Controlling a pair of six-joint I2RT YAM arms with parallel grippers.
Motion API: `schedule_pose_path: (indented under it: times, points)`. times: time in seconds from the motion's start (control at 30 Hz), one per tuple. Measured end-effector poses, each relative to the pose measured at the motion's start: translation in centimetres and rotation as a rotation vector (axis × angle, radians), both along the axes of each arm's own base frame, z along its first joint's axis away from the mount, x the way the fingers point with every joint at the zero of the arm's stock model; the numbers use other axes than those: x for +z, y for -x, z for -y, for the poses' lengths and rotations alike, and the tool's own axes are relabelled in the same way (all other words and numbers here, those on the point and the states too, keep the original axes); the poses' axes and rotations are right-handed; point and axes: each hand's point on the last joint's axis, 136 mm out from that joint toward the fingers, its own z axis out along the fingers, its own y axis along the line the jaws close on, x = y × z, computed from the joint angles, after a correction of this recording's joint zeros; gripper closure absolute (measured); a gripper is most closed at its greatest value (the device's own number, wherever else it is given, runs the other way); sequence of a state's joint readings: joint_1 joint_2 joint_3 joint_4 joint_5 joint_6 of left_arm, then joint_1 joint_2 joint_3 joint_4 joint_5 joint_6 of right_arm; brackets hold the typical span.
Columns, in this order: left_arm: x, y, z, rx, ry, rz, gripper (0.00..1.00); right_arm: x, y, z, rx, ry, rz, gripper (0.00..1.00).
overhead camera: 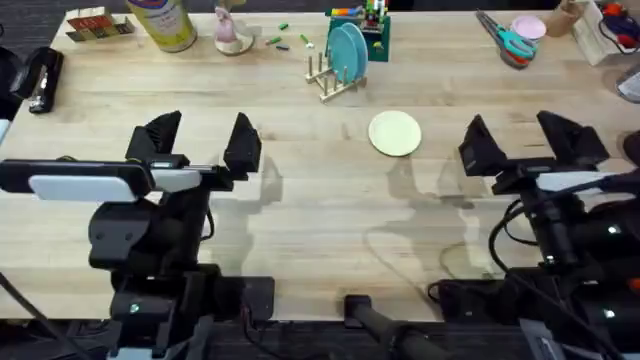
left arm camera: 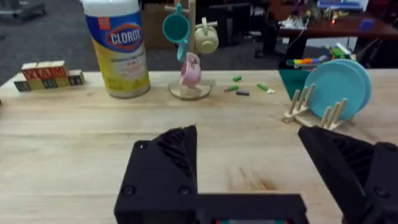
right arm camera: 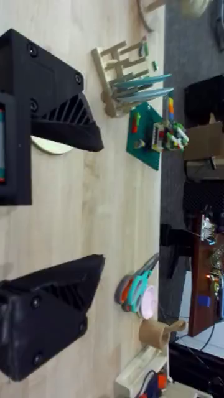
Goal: Pick up the plates from the table one by one and place each into a slot on the dish rack.
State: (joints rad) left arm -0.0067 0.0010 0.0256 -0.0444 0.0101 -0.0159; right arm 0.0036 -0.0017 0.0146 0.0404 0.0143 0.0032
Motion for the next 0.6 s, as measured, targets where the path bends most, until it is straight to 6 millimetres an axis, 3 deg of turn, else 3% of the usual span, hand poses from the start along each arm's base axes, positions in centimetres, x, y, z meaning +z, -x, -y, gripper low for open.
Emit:
schedule_pose_path:
  times: [0.13,0.33,0.47,0.6]
  points:
    - [1.0,0.6,-0.1,0.004,0.002,-0.034,0.007,2.0,0.3,0.0,0.0,0.0,0.034,0.004]
    - [4.8,2.1,-0.2,0.011,0.023,-0.043,0.007,6.6,1.5,0.0,0.0,0.0,0.083,0.004]
    - [6.4,2.4,-0.5,0.035,0.066,-0.09,0.008,7.8,1.8,0.0,0.0,0.0,0.021,0.003]
    - [6.5,2.1,-0.7,0.049,0.084,-0.208,0.007,8.4,1.5,0.0,0.0,0.0,-0.074,0.004]
